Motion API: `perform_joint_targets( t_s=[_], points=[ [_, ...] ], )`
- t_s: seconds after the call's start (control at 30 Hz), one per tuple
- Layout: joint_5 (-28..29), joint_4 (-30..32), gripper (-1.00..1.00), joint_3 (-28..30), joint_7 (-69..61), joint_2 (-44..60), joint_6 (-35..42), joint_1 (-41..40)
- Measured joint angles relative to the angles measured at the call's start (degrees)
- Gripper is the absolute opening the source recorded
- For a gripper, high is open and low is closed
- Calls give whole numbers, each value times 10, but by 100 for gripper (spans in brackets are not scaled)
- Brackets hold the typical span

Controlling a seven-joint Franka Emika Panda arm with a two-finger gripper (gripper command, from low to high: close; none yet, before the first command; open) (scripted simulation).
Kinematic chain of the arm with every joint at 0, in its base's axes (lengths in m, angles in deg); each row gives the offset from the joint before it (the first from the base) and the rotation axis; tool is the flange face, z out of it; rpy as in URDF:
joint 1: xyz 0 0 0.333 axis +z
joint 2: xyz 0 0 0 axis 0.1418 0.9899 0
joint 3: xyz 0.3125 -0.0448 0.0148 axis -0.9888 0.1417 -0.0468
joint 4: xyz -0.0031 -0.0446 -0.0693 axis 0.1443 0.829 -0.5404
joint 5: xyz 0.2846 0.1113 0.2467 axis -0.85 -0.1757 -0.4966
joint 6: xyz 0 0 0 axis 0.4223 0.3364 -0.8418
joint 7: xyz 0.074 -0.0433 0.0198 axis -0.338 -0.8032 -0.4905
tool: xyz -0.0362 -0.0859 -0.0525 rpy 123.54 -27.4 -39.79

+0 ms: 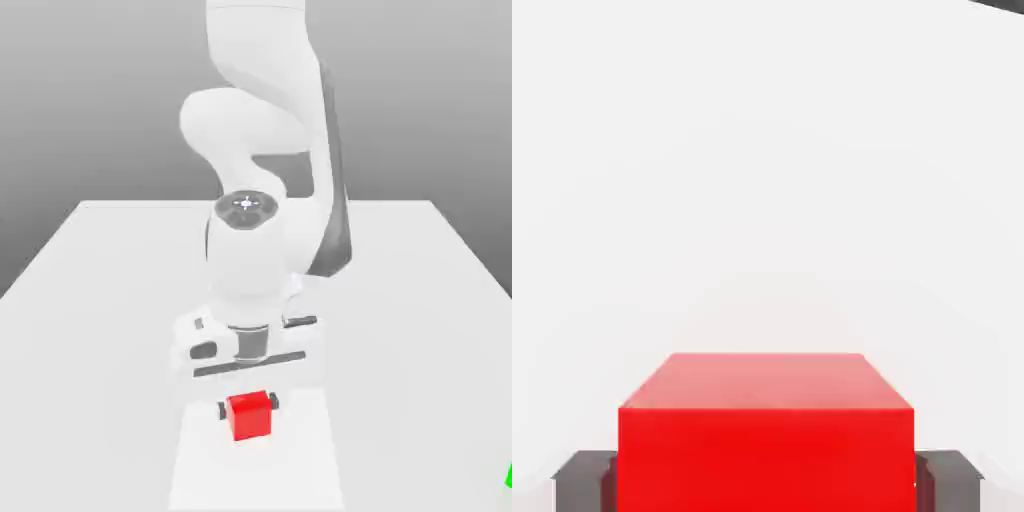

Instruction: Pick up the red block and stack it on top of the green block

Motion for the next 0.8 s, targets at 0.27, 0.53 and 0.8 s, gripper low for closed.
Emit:
perform_joint_targets(
  t_s=[0.27,0.53,0.8],
  points=[
    [33,13,-100,15,24,-91,77,7],
    [79,-95,-100,-47,37,-79,176,64],
    [105,-261,-100,-120,28,10,257,148]
  ],
)
